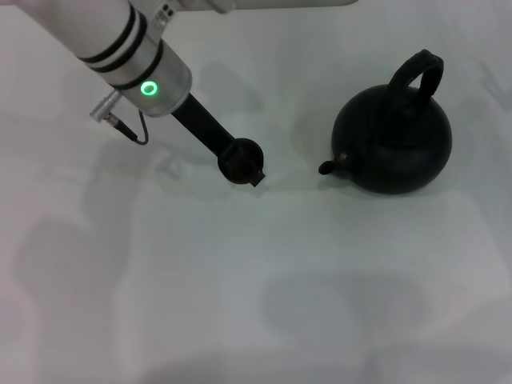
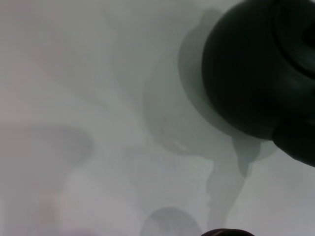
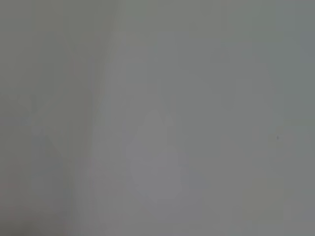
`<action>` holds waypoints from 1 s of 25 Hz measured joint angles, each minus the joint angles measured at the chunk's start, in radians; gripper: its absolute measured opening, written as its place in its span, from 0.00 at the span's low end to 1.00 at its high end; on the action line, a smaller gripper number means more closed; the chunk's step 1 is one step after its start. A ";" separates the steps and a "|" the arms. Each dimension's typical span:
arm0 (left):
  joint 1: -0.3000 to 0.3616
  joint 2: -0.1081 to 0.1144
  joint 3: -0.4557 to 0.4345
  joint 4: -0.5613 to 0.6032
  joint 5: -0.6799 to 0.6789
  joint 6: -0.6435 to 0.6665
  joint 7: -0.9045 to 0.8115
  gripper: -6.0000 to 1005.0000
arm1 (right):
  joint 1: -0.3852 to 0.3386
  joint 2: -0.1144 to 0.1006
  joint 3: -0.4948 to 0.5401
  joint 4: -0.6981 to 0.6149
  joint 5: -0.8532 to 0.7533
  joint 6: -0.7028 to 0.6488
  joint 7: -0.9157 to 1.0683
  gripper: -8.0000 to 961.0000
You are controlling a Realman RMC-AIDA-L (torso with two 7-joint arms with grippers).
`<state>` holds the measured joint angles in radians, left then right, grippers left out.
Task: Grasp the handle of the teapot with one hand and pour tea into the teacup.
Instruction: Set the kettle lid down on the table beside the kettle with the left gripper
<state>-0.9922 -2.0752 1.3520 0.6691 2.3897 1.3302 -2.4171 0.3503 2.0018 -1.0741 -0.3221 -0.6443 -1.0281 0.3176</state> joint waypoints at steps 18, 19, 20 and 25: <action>-0.006 -0.004 0.163 -0.029 -0.101 -0.141 0.113 0.70 | 0.001 0.001 -0.019 -0.004 0.000 -0.015 0.032 0.92; -0.006 -0.004 0.163 -0.032 -0.117 -0.141 0.126 0.70 | 0.001 0.001 -0.022 -0.007 0.000 -0.015 0.036 0.92; -0.007 -0.003 0.163 -0.037 -0.133 -0.142 0.140 0.70 | 0.000 0.002 -0.025 -0.009 0.000 -0.015 0.038 0.92; -0.008 -0.003 0.174 -0.069 -0.184 -0.142 0.191 0.70 | -0.001 0.002 -0.028 -0.015 0.000 -0.020 0.039 0.92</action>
<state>-1.0005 -2.0784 1.5263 0.6005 2.2053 1.1886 -2.2260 0.3496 2.0033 -1.1023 -0.3376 -0.6443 -1.0478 0.3565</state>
